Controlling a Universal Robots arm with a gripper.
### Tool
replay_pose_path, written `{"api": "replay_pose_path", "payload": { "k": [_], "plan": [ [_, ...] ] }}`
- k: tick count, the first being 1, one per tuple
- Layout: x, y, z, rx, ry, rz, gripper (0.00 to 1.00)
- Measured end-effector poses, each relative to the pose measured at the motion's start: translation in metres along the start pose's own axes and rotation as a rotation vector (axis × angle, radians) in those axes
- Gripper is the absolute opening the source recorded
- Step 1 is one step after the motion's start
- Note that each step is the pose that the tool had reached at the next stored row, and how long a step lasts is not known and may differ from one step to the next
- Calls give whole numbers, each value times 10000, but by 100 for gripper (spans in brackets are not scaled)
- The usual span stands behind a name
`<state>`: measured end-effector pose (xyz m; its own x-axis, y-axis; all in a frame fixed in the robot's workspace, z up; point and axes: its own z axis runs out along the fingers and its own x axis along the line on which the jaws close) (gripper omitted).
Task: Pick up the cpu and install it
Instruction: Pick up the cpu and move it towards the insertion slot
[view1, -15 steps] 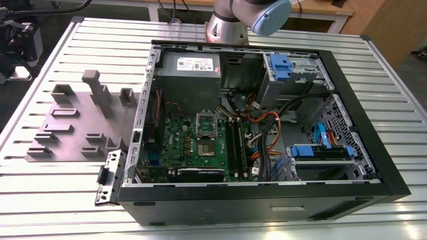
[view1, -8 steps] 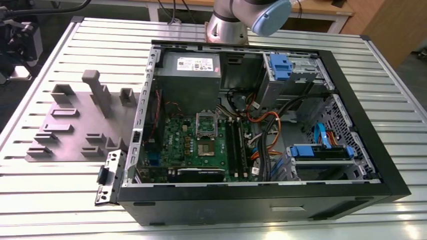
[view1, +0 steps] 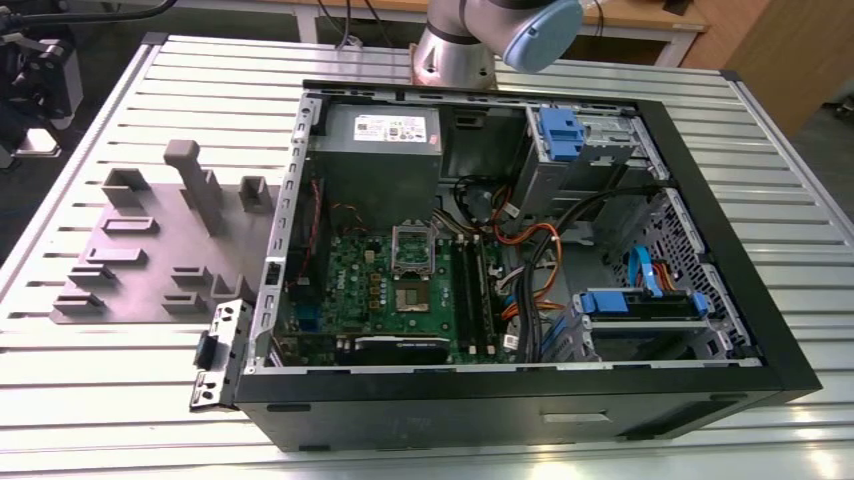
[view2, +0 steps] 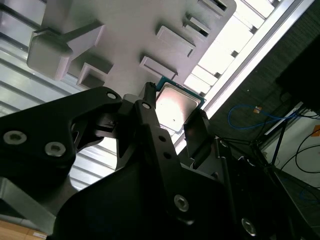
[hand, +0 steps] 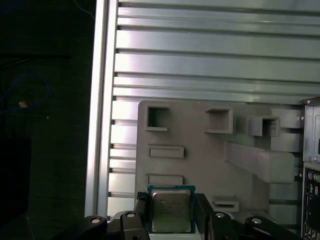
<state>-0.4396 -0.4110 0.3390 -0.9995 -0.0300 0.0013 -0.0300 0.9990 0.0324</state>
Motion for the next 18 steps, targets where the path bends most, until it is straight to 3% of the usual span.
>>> {"api": "replay_pose_path", "payload": {
  "k": [5,8,18],
  "plan": [
    [0,0,-3,3,0,-1,47],
    [0,2,-38,9,1,-1,47],
    [0,14,-336,9,0,0,47]
  ]
}}
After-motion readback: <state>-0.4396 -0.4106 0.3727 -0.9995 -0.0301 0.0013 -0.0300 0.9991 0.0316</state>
